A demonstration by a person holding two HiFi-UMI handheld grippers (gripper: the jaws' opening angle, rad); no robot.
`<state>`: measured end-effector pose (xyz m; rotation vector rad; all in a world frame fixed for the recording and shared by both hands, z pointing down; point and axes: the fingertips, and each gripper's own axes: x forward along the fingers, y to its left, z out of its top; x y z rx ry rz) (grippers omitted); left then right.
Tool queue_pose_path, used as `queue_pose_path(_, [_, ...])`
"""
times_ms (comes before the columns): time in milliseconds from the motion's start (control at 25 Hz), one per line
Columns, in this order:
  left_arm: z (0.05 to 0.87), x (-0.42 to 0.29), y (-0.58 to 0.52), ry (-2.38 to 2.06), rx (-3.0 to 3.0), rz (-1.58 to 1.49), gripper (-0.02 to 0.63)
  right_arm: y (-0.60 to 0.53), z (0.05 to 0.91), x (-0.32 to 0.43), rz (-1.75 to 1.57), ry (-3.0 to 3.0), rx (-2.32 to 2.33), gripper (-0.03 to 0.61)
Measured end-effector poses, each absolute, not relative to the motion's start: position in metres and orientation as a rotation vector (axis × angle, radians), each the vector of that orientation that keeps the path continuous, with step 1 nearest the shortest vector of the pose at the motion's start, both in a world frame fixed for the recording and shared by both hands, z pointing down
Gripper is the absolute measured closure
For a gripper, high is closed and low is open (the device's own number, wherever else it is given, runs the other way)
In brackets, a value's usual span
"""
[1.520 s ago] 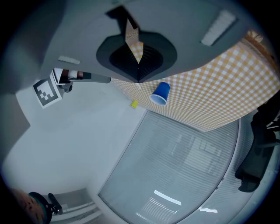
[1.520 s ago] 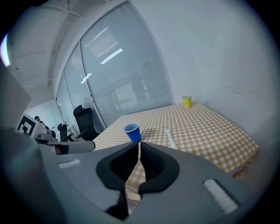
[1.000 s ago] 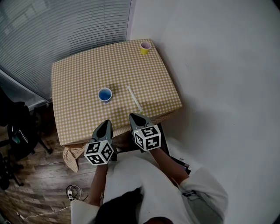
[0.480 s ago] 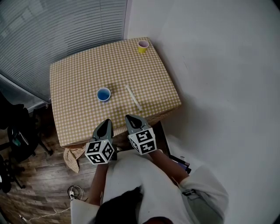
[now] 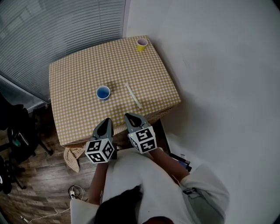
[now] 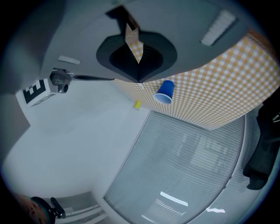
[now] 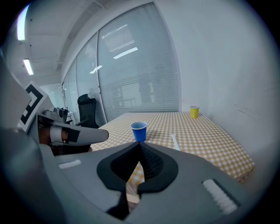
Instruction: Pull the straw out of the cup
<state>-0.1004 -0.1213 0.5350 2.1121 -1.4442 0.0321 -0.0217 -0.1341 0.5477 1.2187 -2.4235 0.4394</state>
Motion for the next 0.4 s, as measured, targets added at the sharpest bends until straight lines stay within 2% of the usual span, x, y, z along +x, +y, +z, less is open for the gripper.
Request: queue_pose_path(400, [0.54, -0.0974, -0.1159, -1.423, 2.126, 0.047, 0.601, -0.1282, 0.5507, -0.022, 0.445, -2.42, 1.219, 0.572])
